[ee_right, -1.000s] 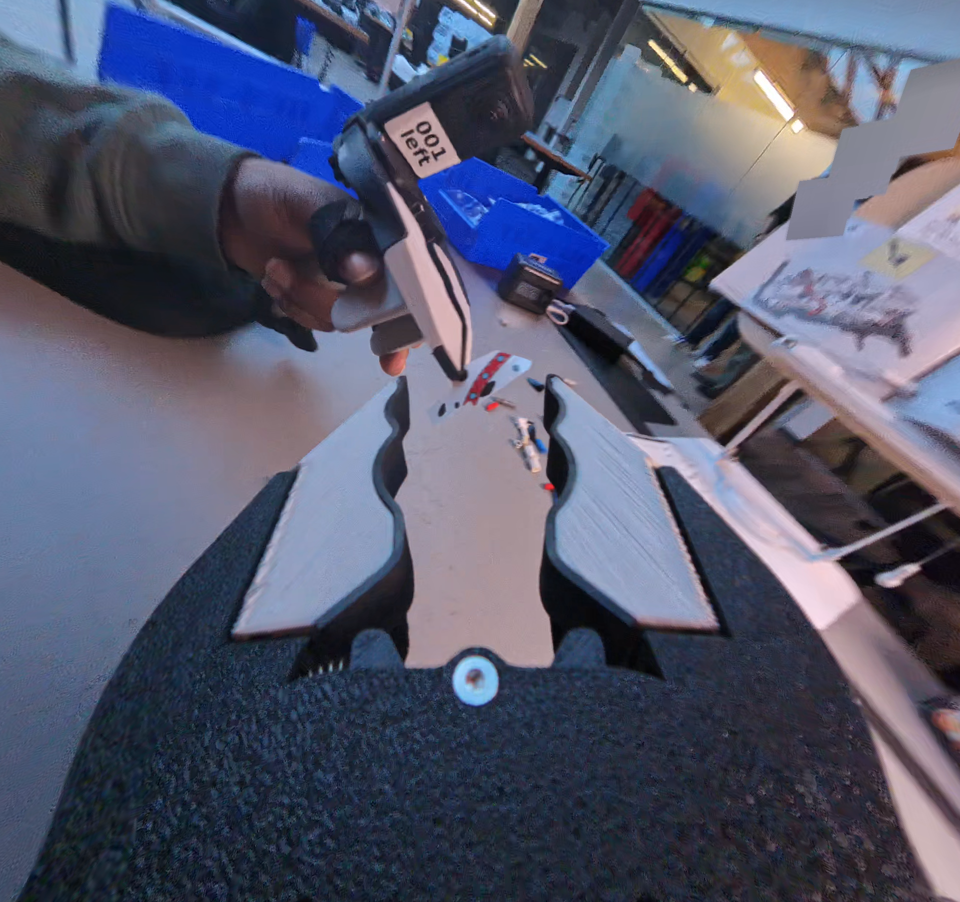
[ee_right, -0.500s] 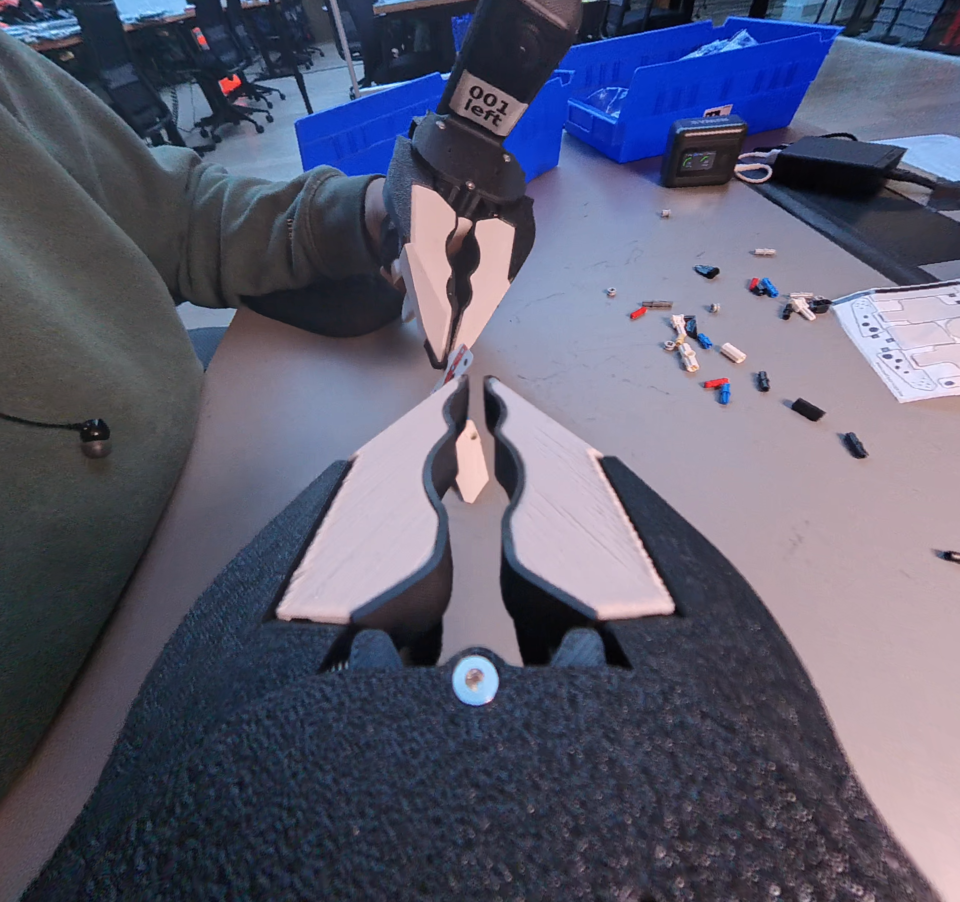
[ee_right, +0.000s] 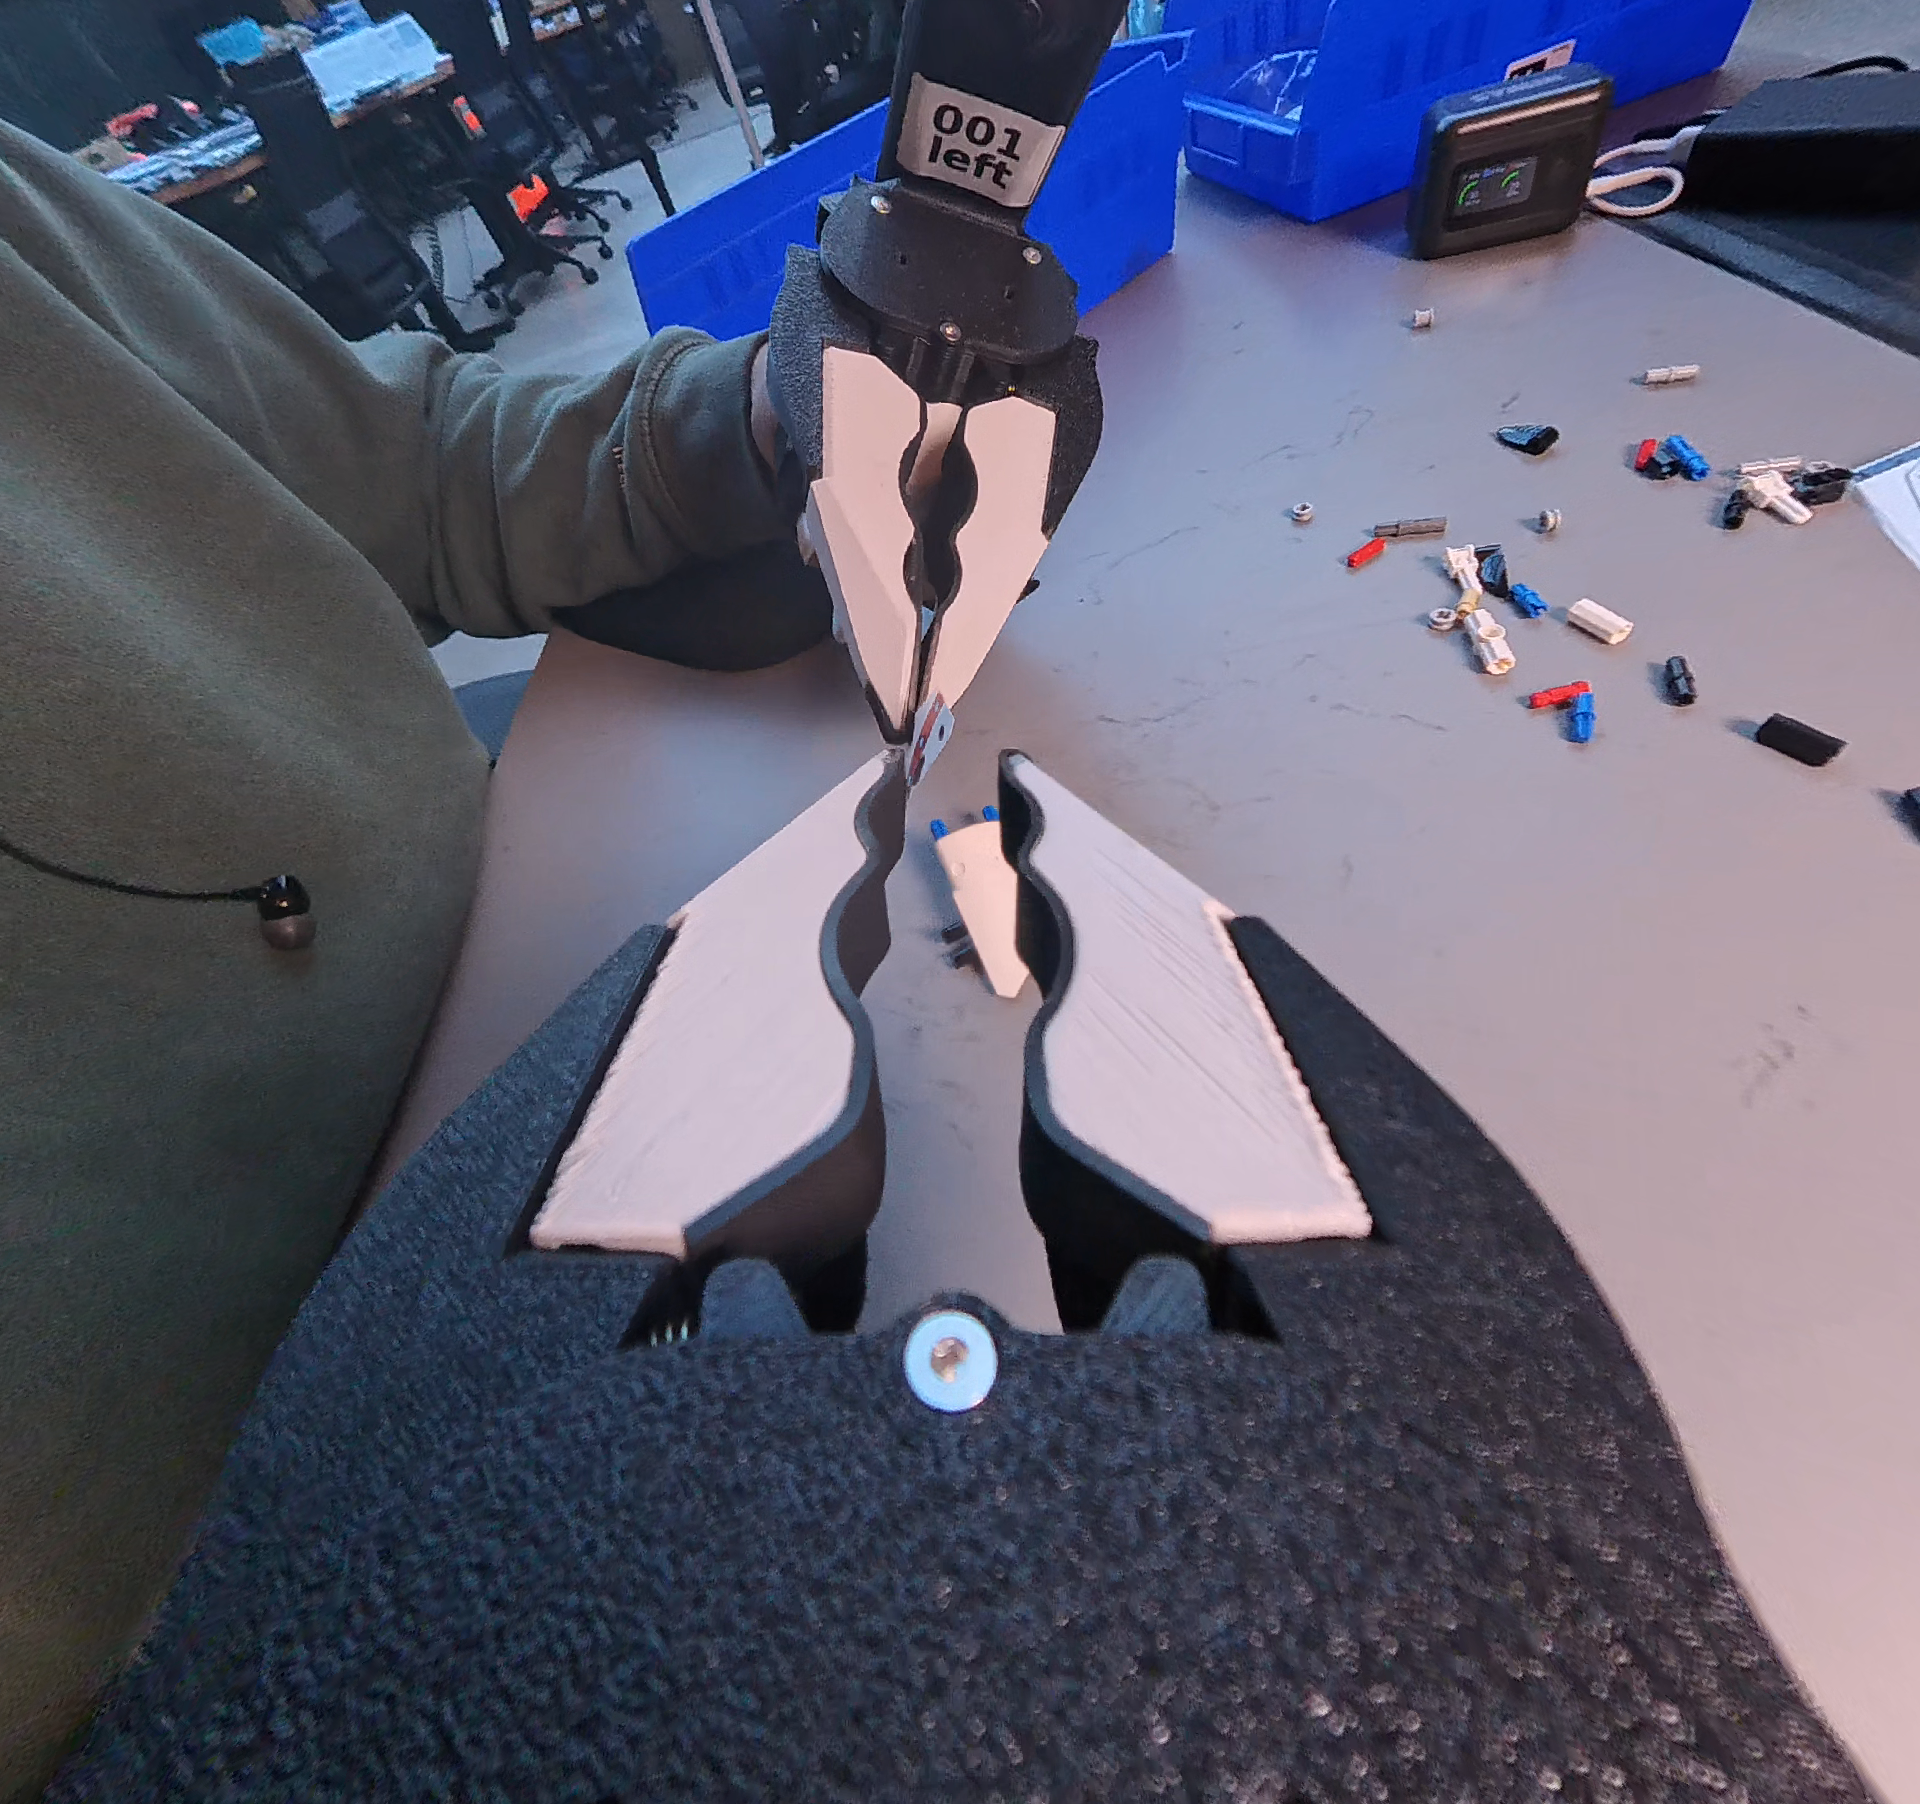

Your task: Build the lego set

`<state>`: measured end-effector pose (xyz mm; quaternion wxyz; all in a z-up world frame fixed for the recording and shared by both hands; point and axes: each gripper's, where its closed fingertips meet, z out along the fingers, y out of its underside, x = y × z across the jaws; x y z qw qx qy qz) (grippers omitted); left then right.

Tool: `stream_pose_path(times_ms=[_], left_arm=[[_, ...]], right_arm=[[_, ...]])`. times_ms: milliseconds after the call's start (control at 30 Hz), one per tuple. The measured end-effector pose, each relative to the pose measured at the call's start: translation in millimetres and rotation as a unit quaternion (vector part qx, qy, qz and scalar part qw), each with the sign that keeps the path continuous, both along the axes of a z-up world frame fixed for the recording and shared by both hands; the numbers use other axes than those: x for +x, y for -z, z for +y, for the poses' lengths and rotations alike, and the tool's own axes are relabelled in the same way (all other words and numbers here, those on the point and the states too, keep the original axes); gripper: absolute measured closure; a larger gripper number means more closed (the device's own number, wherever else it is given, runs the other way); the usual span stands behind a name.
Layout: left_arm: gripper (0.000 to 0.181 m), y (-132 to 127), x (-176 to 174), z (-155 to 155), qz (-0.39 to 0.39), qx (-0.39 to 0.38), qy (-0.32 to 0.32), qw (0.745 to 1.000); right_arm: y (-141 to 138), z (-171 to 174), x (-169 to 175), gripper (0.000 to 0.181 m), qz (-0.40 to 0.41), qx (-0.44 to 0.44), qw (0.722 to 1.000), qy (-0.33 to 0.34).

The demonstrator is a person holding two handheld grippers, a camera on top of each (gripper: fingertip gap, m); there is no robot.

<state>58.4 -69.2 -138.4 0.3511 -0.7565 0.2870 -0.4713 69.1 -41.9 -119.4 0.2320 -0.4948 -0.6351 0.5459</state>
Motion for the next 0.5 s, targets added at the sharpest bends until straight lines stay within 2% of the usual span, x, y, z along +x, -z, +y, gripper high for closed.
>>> stream_pose_path(times_ms=[200, 500], left_arm=[[0.181, 3.9, 3.2, -2.1, 0.007, -0.004, 0.007, 1.000], [0.181, 6.1, 5.9, -3.8, 0.006, -0.009, 0.012, 1.000]], right_arm=[[10.1, -8.7, -4.1, 0.169, -0.016, 0.003, 1.000, -0.012], [6.6, -8.8, -4.9, 0.178, -0.009, -0.008, 1.000, -0.012]])
